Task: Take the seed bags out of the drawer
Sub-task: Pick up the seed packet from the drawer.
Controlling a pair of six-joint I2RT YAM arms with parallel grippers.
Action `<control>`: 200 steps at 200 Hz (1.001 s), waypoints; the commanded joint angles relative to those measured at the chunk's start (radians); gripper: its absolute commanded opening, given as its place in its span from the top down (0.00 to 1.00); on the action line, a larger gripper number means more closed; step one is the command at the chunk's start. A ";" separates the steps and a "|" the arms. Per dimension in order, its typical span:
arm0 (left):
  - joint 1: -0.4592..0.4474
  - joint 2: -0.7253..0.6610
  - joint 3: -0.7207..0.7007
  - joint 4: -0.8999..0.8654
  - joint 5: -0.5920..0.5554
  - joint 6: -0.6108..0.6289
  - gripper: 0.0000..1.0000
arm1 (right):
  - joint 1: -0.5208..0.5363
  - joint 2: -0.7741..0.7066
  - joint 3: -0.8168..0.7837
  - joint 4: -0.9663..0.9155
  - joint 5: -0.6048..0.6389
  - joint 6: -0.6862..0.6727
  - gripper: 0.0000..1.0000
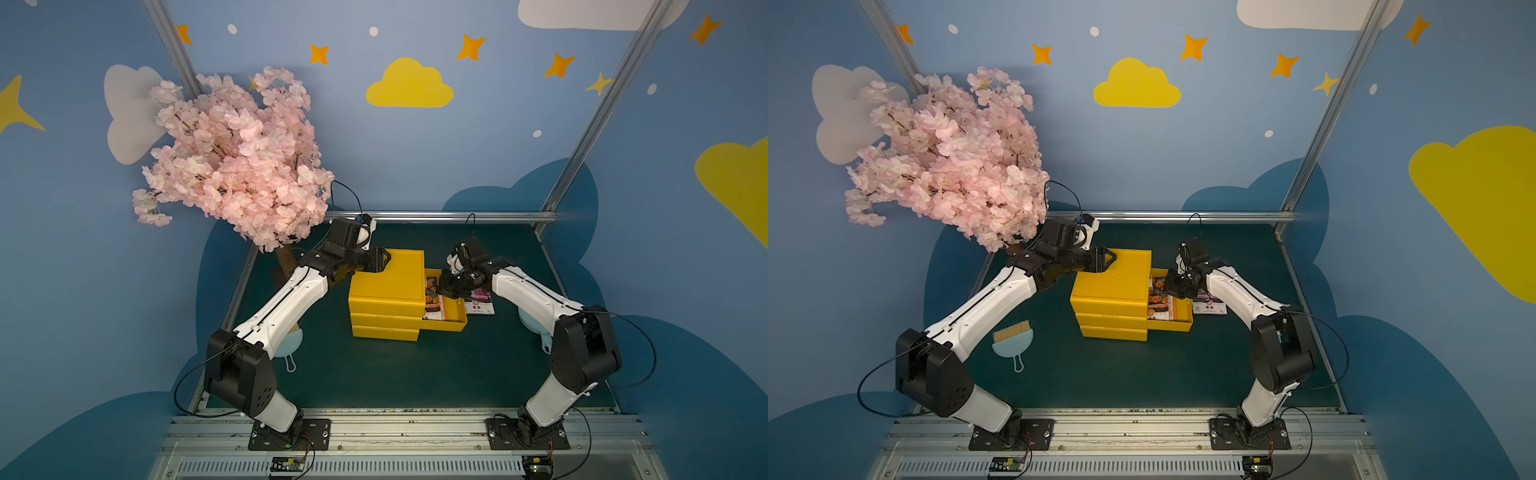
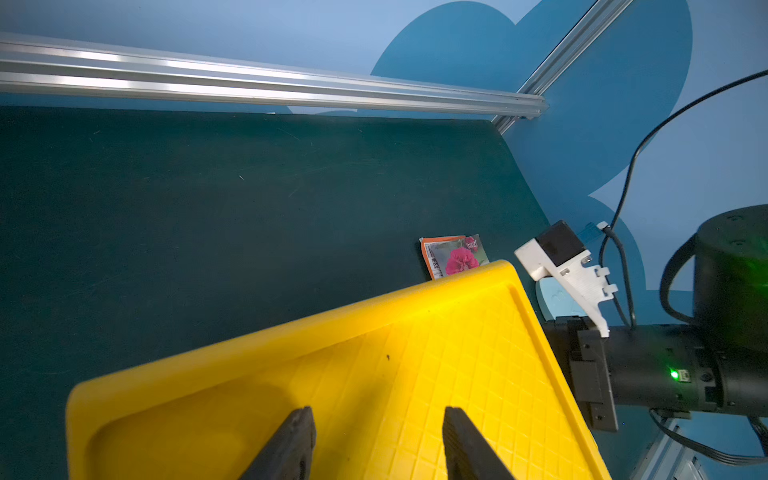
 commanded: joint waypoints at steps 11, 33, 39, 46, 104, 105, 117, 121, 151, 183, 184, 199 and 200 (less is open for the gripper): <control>0.001 0.099 -0.080 -0.252 -0.007 -0.015 0.44 | -0.007 -0.043 -0.009 0.018 -0.030 0.005 1.00; 0.000 0.098 -0.078 -0.255 -0.010 -0.013 0.44 | -0.011 -0.054 0.006 -0.015 -0.014 -0.015 1.00; 0.001 0.098 -0.079 -0.255 -0.011 -0.013 0.44 | -0.013 -0.058 0.011 -0.024 -0.013 -0.020 1.00; 0.000 0.098 -0.077 -0.255 -0.012 -0.013 0.45 | -0.016 -0.064 0.016 -0.038 -0.009 -0.026 1.00; 0.000 0.103 -0.070 -0.261 -0.013 -0.012 0.44 | -0.046 -0.112 0.088 -0.161 0.017 -0.103 1.00; 0.001 0.103 -0.070 -0.261 -0.013 -0.012 0.44 | -0.046 -0.112 0.090 -0.163 0.017 -0.105 1.00; 0.001 0.102 -0.067 -0.263 -0.013 -0.012 0.44 | -0.055 -0.118 0.105 -0.182 0.018 -0.121 1.00; 0.000 0.102 -0.066 -0.265 -0.013 -0.013 0.44 | -0.059 -0.121 0.107 -0.189 0.017 -0.126 1.00; 0.000 0.110 -0.056 -0.275 -0.020 -0.008 0.44 | -0.084 -0.141 0.134 -0.228 0.015 -0.166 1.00; 0.001 0.119 -0.045 -0.278 -0.016 -0.009 0.45 | -0.117 -0.185 0.131 -0.240 0.019 -0.174 1.00; 0.001 0.119 -0.045 -0.278 -0.016 -0.010 0.44 | -0.118 -0.186 0.129 -0.240 0.020 -0.174 1.00; 0.001 0.123 -0.038 -0.282 -0.018 -0.008 0.44 | -0.140 -0.213 0.118 -0.239 0.027 -0.168 1.00; 0.001 0.123 -0.037 -0.283 -0.018 -0.008 0.44 | -0.142 -0.217 0.117 -0.239 0.029 -0.168 1.00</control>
